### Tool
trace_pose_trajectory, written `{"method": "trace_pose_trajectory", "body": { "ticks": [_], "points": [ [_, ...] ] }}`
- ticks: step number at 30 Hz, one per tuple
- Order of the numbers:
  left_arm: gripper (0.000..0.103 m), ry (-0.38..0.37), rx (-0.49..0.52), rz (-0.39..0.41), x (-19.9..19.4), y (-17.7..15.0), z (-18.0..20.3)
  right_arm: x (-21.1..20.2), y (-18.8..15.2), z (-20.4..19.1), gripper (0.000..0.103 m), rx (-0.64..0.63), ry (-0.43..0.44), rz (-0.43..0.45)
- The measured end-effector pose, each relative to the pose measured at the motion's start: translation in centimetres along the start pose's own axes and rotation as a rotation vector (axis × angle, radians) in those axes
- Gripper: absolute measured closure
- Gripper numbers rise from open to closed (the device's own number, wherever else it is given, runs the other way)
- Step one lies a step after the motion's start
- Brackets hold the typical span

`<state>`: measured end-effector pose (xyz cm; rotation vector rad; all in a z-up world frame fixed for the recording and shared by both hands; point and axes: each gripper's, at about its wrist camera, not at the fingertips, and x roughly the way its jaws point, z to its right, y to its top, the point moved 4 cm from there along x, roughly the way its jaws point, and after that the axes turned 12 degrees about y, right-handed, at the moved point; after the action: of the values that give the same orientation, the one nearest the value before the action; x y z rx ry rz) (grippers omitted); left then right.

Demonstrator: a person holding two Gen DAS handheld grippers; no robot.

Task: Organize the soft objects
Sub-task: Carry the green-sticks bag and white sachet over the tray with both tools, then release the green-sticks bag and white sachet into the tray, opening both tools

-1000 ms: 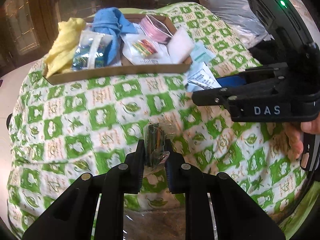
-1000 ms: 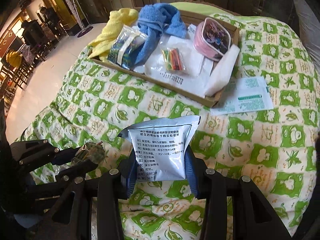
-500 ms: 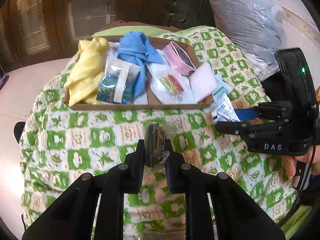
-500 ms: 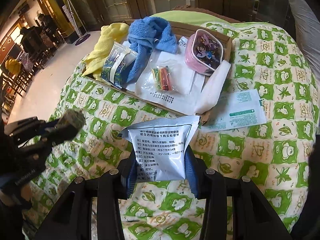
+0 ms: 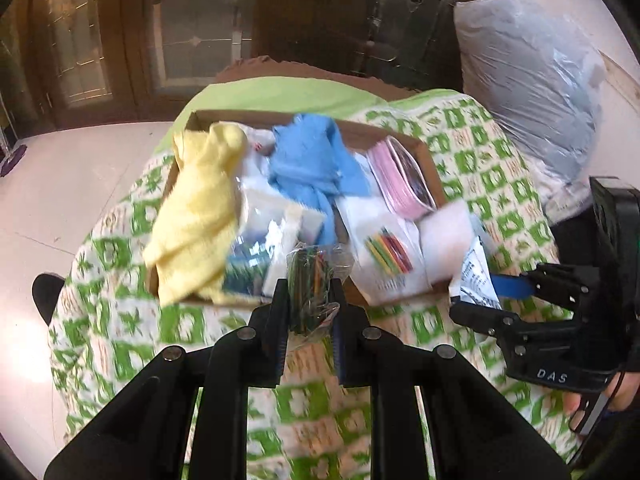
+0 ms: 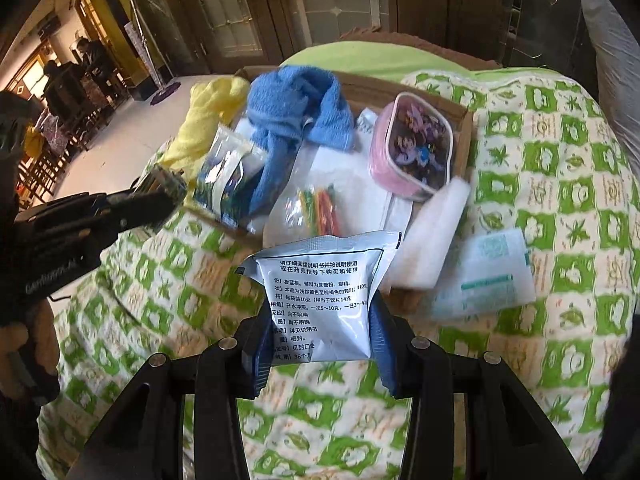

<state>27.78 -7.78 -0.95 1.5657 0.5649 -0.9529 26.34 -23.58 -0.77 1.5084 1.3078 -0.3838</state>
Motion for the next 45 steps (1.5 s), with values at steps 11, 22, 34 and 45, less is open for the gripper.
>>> {"method": "trace_pose_trajectory", "body": {
  "ticks": [11,22,34,45],
  "points": [
    [0.088,-0.037,0.036,-0.032,4.1,1.4,2.7,2.5,3.6,1.5,0.061,-0.013,-0.018,0.051],
    [0.088,-0.024,0.055,-0.072,7.3,0.4,3.4,6.7,4.6,3.5,0.060,-0.033,-0.045,0.033],
    [0.087,-0.002,0.071,-0.062,7.6,0.1,3.7,6.8,4.9,3.1,0.050,-0.053,-0.050,0.066],
    [0.057,0.035,0.102,-0.064,7.3,-0.6,4.4,3.7,4.3,2.9,0.031,-0.049,-0.059,0.176]
  ]
}}
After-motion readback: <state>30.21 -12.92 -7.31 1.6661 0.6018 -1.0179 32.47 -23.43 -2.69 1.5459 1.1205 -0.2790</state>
